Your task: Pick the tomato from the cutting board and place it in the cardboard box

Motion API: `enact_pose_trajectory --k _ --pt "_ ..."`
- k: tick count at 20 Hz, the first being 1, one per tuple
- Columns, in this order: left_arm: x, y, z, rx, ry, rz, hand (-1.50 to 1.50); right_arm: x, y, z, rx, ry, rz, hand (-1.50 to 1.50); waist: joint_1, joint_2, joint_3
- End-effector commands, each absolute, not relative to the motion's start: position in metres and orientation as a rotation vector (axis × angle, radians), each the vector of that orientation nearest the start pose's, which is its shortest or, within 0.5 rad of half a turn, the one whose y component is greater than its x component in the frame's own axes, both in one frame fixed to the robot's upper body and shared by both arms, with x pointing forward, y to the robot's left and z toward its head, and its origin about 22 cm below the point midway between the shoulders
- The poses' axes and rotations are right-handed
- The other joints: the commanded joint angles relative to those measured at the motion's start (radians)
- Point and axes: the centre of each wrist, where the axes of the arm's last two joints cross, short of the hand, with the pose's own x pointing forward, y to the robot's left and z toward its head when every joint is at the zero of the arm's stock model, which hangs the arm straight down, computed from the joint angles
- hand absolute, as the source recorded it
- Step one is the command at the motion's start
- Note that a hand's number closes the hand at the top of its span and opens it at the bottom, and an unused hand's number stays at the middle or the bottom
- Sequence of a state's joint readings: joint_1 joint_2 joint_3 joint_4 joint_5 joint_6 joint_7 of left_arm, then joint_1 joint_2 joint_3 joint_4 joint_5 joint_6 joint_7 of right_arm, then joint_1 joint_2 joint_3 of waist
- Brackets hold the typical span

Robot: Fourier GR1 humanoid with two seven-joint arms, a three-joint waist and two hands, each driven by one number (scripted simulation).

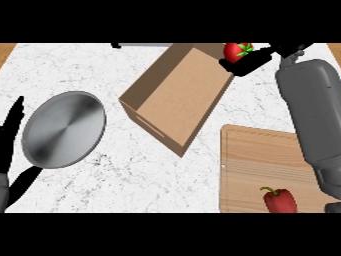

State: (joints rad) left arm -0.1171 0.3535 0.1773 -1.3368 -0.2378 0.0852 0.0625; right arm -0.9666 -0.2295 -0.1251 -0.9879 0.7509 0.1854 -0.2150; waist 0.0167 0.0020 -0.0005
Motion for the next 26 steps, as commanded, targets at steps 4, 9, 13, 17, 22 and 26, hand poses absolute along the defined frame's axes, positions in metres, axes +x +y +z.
enact_pose_trajectory --k 4,9,13,17,22,26 --pt "0.261 0.365 0.018 0.635 -1.378 -0.226 0.00 0.456 -0.149 0.203 -0.467 -1.819 0.971 1.50 0.012 0.005 0.000" --pt "0.274 0.346 0.014 0.626 -1.396 -0.235 0.00 0.462 -0.098 0.202 -0.441 -1.798 0.955 1.50 0.023 0.010 0.000" --pt "0.283 0.348 0.027 0.619 -1.403 -0.244 0.00 0.461 -0.072 0.181 -0.483 -1.759 0.981 1.50 0.040 0.019 0.000" --pt "0.285 0.344 0.030 0.594 -1.415 -0.251 0.00 0.462 -0.081 0.146 -0.576 -1.720 0.934 1.50 0.050 0.025 0.000" --pt "0.282 0.355 0.026 0.594 -1.425 -0.273 0.00 0.462 -0.077 0.138 -0.457 -1.559 0.857 -1.50 0.062 0.032 -0.001" --pt "0.282 0.335 0.026 0.602 -1.426 -0.272 0.00 0.458 -0.072 0.122 -0.435 -1.568 0.854 -1.50 0.068 0.028 0.000"
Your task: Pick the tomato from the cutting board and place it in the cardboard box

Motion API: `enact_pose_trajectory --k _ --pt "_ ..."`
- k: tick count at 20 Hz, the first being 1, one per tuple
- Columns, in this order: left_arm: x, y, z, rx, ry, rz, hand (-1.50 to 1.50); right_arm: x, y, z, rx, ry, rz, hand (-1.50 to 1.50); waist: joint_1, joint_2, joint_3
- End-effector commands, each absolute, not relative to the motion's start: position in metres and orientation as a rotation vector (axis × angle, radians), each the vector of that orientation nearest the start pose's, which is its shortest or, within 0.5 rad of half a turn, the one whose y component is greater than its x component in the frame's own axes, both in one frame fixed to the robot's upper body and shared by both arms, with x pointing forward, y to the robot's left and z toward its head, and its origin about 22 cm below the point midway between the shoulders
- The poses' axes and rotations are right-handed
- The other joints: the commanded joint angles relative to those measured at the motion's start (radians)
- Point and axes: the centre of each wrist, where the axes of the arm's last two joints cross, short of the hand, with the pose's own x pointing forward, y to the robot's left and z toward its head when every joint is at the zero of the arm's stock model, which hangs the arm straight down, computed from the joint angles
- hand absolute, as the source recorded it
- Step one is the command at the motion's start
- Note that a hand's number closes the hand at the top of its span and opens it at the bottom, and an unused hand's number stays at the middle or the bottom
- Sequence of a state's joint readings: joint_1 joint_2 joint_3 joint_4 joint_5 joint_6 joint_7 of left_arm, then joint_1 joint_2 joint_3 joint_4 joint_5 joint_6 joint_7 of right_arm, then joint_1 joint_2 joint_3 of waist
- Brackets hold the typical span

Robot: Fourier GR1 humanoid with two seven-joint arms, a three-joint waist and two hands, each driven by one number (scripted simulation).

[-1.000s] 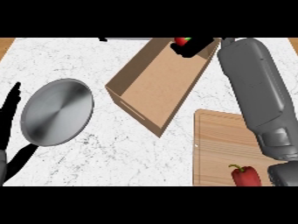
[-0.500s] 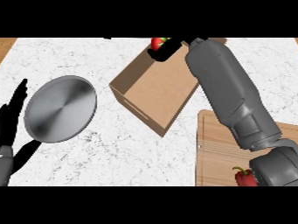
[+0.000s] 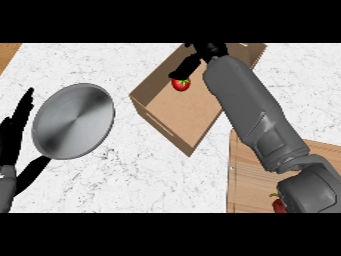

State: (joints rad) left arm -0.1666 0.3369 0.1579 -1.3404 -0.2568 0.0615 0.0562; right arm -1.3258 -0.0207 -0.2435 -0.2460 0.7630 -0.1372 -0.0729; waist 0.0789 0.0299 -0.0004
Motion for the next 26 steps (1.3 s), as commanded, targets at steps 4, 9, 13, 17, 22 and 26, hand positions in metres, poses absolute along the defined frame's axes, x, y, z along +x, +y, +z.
enact_pose_trajectory --k 4,9,13,17,22,26 --pt "0.285 0.323 0.033 0.587 -1.438 -0.265 0.00 0.459 -0.081 0.120 -0.413 -1.686 0.769 -1.50 0.007 0.003 0.001" --pt "0.293 0.329 0.033 0.601 -1.437 -0.250 0.00 0.466 -0.094 0.137 -0.359 -1.831 0.607 -1.50 -0.007 0.005 0.001" --pt "0.282 0.348 0.030 0.624 -1.420 -0.252 0.00 0.475 -0.116 0.161 -0.295 -1.872 0.408 -1.50 -0.008 -0.002 0.001" --pt "0.282 0.342 0.026 0.625 -1.412 -0.248 0.00 0.479 -0.154 0.161 -0.240 -1.903 0.358 -1.50 -0.020 -0.005 0.001" --pt "0.271 0.344 0.022 0.626 -1.405 -0.240 0.00 0.476 -0.212 0.141 -0.241 -1.888 0.245 -1.50 -0.031 -0.011 0.001" --pt "0.281 0.349 0.015 0.630 -1.402 -0.230 0.00 0.470 -0.286 0.153 -0.303 -1.864 0.251 -1.50 -0.035 -0.003 0.001"
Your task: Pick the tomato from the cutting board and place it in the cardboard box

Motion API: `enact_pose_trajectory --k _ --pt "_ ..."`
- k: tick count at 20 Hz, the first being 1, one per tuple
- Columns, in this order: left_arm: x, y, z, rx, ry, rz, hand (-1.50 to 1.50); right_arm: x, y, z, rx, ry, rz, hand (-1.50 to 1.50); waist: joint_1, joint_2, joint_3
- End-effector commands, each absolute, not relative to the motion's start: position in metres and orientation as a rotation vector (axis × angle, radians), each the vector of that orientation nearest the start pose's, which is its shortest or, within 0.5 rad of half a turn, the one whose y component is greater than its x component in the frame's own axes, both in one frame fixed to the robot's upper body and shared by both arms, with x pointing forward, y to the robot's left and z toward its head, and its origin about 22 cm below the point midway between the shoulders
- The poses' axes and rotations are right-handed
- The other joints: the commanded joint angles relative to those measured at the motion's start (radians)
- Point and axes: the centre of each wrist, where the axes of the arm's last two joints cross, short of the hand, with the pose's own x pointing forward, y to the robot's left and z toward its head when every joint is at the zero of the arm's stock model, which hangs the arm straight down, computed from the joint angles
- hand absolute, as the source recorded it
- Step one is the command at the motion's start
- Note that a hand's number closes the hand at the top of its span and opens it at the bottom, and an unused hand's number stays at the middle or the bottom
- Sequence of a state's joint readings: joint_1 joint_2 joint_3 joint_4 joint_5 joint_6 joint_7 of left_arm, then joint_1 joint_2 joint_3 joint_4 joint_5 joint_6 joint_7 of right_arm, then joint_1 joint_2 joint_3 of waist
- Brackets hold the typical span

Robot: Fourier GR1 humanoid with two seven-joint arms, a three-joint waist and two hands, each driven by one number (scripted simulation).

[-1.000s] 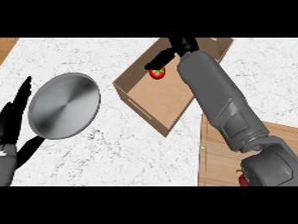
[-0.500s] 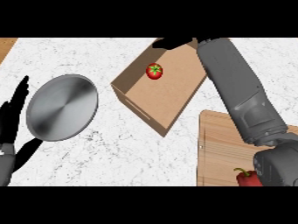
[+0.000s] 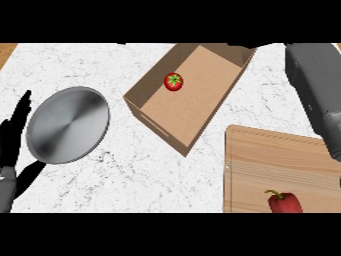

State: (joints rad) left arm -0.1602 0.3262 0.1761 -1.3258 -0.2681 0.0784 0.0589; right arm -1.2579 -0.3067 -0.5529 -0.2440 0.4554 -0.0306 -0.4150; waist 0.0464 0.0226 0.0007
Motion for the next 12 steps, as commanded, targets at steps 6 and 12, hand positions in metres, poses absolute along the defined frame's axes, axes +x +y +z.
enact_pose_trajectory --k 6,12 --pt "0.263 0.338 0.021 0.614 -1.407 -0.247 0.00 0.447 -0.362 0.151 -0.336 -1.843 0.295 -1.50 0.002 -0.007 0.002" --pt "0.279 0.346 0.023 0.623 -1.402 -0.236 0.00 0.432 -0.404 0.169 -0.327 -1.800 0.360 -1.50 0.004 0.002 0.002"
